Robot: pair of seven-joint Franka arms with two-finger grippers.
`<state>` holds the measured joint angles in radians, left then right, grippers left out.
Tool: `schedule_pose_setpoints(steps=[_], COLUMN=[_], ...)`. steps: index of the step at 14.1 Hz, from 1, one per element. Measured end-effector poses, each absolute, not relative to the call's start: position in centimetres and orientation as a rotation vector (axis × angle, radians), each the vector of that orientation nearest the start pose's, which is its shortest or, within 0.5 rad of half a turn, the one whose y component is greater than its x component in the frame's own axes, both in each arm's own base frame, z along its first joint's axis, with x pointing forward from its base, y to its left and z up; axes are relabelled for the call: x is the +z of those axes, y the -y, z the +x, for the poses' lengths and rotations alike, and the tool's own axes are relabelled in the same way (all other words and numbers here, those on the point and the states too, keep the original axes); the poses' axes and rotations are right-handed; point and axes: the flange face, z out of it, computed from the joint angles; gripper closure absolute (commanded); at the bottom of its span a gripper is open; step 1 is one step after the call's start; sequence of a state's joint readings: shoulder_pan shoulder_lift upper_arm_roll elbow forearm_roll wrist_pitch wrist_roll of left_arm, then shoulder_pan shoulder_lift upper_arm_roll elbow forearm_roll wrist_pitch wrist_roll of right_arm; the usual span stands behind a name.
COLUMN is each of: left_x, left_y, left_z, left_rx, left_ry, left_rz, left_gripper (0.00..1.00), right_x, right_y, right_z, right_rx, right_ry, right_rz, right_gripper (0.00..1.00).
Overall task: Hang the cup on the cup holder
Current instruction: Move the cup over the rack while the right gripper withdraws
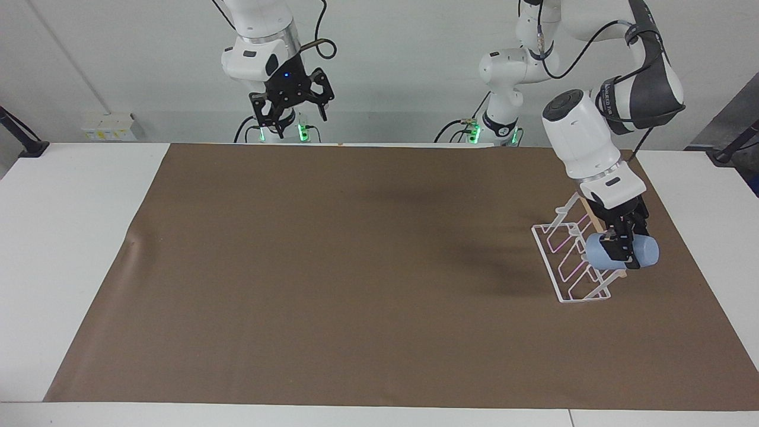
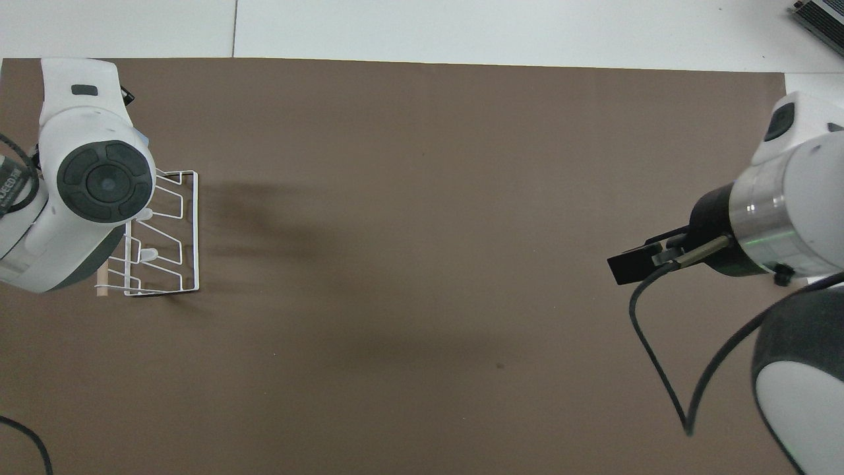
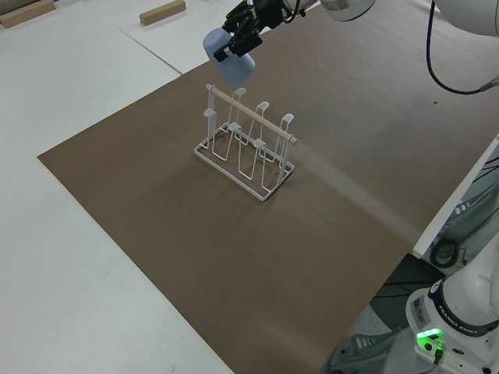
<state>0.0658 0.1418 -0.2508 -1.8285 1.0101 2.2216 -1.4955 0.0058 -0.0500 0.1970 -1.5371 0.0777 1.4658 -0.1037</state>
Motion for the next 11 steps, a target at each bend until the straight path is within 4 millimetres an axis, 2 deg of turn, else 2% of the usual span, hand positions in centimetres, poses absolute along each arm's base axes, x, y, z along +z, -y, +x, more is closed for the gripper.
schedule_pose_setpoints(steps=[6,8,11], left_x=[48.7,48.5,47.7], left_y=[8.2,8.3,8.4], left_z=[62.3,62.2,61.8], left_rx=[-1.064,-1.062,-1.053], left_ry=[0.940,0.930,0.921], left_rz=[-2.358,-2.356,-2.356], left_gripper=[1.00,1.00,1.00], right_x=[66.5,66.3,66.3], right_y=[-5.7,-5.3,-6.3], right_z=[52.4,52.6,52.5], right_rx=[0.029,0.036,0.035], right_ry=[0.264,0.163,0.100], right_rz=[-3.073,-3.080,-3.084], right_gripper=[0.00,0.00,0.00])
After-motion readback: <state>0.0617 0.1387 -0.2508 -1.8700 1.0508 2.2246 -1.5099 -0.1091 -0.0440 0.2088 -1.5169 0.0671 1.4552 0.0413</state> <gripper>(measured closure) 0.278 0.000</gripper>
